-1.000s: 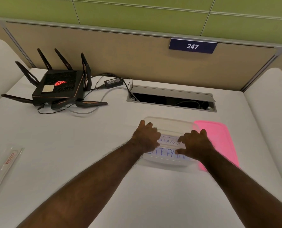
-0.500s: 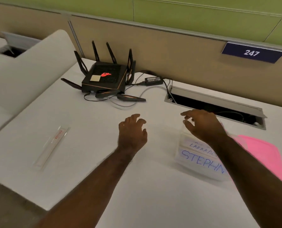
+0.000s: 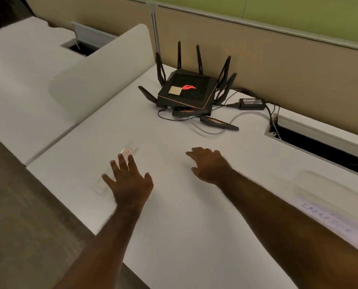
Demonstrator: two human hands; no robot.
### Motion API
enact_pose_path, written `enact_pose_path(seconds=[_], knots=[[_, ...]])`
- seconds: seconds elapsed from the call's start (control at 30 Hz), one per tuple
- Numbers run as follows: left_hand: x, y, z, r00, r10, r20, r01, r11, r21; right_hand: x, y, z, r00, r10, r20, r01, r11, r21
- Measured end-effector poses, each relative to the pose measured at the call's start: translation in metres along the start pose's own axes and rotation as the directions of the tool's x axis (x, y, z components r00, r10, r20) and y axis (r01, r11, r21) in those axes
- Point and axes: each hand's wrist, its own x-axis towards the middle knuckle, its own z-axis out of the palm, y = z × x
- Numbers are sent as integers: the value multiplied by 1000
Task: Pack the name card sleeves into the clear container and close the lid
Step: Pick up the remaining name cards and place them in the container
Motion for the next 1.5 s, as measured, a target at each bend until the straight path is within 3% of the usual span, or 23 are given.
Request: enact_pose_path(seconds=[0.23, 0.37, 0.57, 0.77, 0.87, 1.0, 1.13, 1.3, 1.4, 1.5], knots=[[20, -73, 6, 987, -149, 65, 145, 987, 68, 47, -89, 32, 972, -227, 54, 230, 972, -51], [22, -97, 11, 992, -121, 20, 119, 990, 72, 66, -125, 36, 946, -309, 100, 316, 947, -58], [25, -104, 9, 990, -127, -53, 122, 989, -85, 85, -152, 38, 930, -345, 124, 356, 931, -84], [33, -95, -13, 983, -168, 73, 184, 901, -392, 81, -144, 36, 944, -329, -3, 328, 944, -44], [34, -82, -29, 986, -100, 131, 158, 804, -574, 75, -125, 31, 941, -322, -106, 321, 947, -29], [34, -58, -55, 960, -36, 277, 245, 583, -774, 66, -83, 17, 935, -287, -209, 287, 957, -31], [26, -35, -80, 905, 159, 395, 303, 411, -860, 47, -33, -4, 931, -209, -300, 215, 977, -13], [20, 2, -88, 831, 359, 426, 232, 473, -850, -4, 31, -29, 940, -180, -288, 164, 983, -80], [21, 26, -82, 807, 461, 368, 54, 564, -824, -40, 66, -38, 956, -107, -275, 94, 994, -61], [17, 57, -79, 744, 582, 329, -184, 651, -736, -76, 97, -43, 965, -2, -263, 3, 1000, 4]])
